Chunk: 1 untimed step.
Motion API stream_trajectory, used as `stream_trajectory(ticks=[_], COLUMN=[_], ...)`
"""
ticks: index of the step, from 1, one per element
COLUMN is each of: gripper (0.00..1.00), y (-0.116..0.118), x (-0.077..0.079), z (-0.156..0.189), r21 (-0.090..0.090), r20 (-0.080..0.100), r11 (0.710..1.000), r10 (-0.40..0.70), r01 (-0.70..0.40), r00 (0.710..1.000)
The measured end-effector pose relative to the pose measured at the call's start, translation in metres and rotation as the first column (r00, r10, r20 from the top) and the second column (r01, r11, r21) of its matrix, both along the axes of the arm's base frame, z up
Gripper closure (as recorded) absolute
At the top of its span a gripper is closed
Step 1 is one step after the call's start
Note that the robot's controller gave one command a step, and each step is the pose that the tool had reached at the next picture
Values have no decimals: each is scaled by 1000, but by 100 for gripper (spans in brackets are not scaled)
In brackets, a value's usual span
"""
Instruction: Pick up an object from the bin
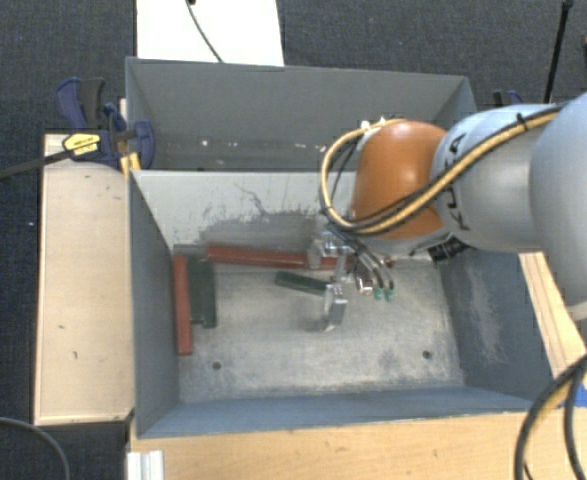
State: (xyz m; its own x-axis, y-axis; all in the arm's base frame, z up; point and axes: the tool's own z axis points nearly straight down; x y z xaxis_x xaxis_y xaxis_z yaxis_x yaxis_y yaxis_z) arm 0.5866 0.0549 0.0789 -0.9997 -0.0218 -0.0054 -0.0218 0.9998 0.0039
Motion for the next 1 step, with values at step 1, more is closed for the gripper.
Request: stream_trajectory(ticks=[1], gripper=[0], y=[43], x=[0], z=[-8], r21=[-2], r20=[3], r11=[972], r10=[235], r01=[-235], r00=[972])
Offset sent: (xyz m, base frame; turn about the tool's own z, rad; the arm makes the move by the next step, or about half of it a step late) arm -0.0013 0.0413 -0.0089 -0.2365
